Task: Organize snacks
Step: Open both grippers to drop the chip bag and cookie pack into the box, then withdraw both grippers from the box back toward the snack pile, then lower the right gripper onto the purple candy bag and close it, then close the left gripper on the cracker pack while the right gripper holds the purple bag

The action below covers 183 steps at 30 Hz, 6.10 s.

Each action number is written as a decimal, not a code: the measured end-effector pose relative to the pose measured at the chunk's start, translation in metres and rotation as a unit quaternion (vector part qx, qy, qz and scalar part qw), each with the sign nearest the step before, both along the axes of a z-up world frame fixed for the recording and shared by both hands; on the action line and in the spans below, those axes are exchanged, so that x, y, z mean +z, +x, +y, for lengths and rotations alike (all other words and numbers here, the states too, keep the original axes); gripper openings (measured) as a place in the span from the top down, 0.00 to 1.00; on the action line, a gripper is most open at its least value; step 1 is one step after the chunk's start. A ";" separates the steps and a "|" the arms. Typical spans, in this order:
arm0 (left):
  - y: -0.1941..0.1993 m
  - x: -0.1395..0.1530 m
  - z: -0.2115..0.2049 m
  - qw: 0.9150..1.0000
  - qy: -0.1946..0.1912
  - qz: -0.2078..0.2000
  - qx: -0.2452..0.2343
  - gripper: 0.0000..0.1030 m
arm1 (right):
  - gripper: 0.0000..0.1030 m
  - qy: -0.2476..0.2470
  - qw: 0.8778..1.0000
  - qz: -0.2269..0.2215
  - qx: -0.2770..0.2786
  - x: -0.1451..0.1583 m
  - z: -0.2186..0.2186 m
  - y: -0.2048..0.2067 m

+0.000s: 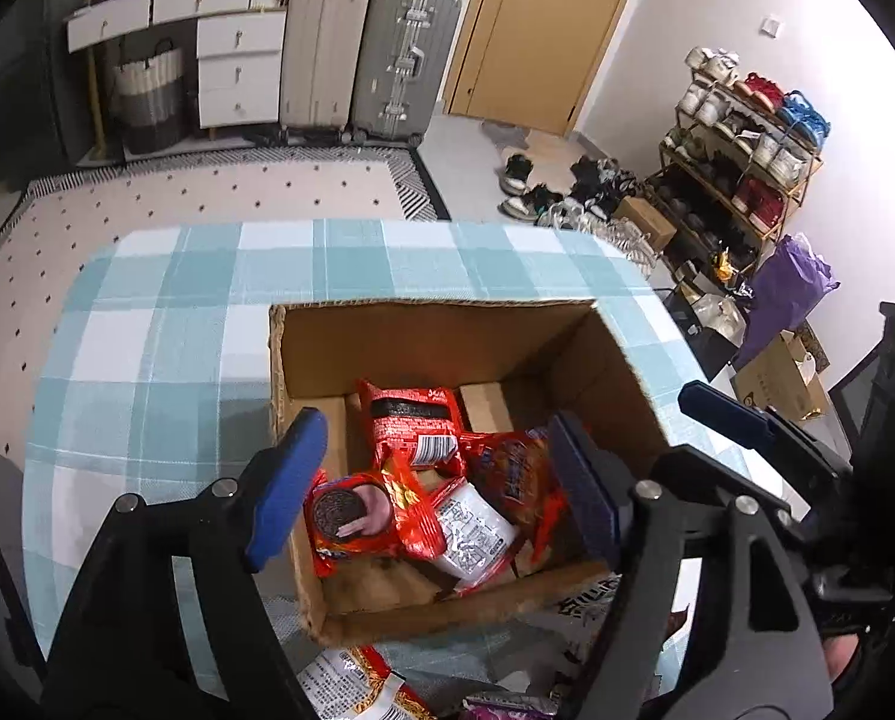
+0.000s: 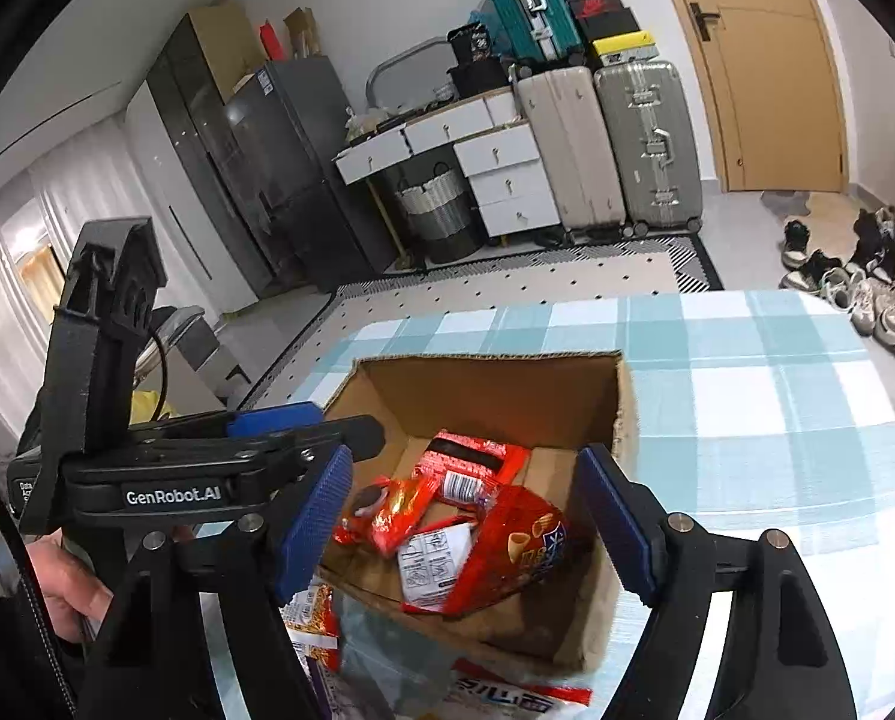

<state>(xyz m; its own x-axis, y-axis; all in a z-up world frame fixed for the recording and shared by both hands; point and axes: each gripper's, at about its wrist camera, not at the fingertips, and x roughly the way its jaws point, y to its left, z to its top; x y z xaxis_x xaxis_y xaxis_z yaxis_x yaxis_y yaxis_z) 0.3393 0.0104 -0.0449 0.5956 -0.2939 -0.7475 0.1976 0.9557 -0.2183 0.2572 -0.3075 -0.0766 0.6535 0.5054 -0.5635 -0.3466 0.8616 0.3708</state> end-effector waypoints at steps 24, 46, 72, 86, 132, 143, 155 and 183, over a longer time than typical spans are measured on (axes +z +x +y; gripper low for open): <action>-0.097 0.068 0.007 0.998 0.025 -0.062 0.017 0.19 | 0.13 0.004 0.998 -0.060 -0.020 0.060 -0.022 -0.086; -0.206 0.082 0.020 0.994 0.030 -0.089 0.049 0.01 | 0.04 -0.028 0.994 -0.103 -0.010 0.077 -0.022 -0.193; -0.271 0.004 0.037 0.996 0.015 -0.045 0.074 0.01 | 0.02 -0.044 0.997 -0.058 0.014 0.006 -0.009 -0.250; -0.260 -0.041 0.041 0.998 0.010 -0.007 0.068 0.01 | 0.02 -0.044 0.998 0.000 0.042 -0.054 0.009 -0.228; -0.236 -0.087 0.061 0.995 -0.013 0.061 0.075 0.01 | 0.50 -0.020 0.997 0.041 0.068 -0.100 0.027 -0.189; -0.234 -0.082 0.038 0.996 -0.014 0.067 0.058 0.01 | 0.50 0.005 0.998 0.024 0.060 -0.089 0.013 -0.203; -0.219 -0.093 0.011 0.995 -0.006 0.087 0.040 0.01 | 0.50 0.020 0.999 0.019 0.046 -0.085 -0.006 -0.210; -0.218 -0.119 0.049 0.994 -0.061 0.084 0.039 0.34 | 0.50 0.018 0.999 0.023 0.040 -0.083 -0.006 -0.214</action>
